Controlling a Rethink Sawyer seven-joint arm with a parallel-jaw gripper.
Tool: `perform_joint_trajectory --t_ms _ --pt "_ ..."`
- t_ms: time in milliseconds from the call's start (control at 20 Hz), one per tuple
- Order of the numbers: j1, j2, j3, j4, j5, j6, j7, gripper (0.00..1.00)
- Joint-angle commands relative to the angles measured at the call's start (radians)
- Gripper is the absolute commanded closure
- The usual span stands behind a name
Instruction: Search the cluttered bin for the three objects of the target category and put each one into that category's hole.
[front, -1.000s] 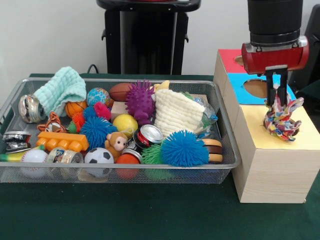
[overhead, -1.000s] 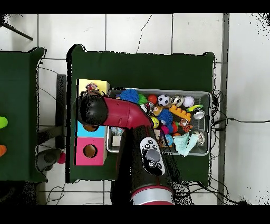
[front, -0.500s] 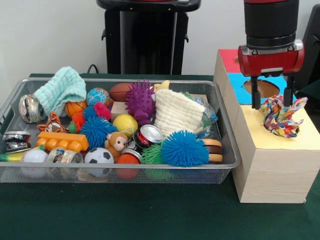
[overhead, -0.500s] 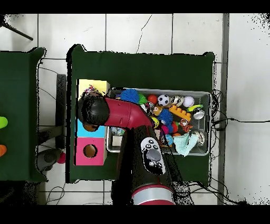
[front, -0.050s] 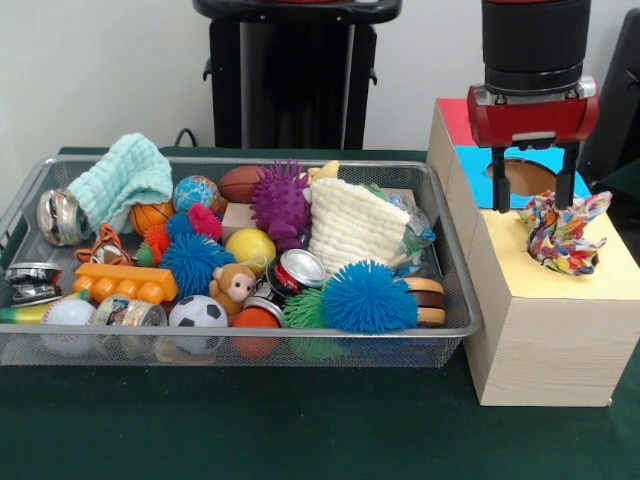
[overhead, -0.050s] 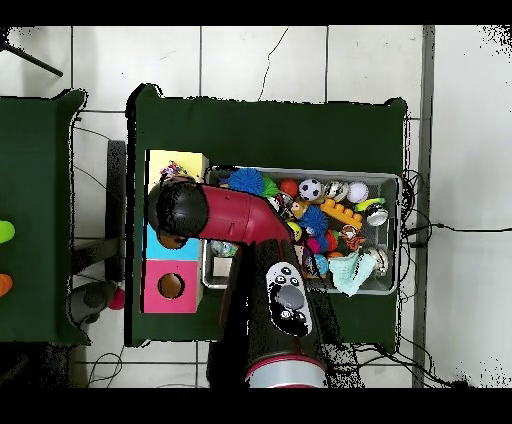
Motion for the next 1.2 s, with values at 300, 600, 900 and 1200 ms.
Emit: perform_joint_trajectory --t_ms 300,600,900,1200 --pt "0.018 0.031 -0.021 -0.010 -0.013 0.130 0.160 1.00" --pt "0.026 0.036 -0.018 -0.022 0.020 0.118 0.196 1.00" --pt "0.002 0.047 0.048 0.039 0.099 -0.008 0.237 1.00" --pt "0.013 0.042 0.044 0.049 0.129 -0.001 0.232 1.00"
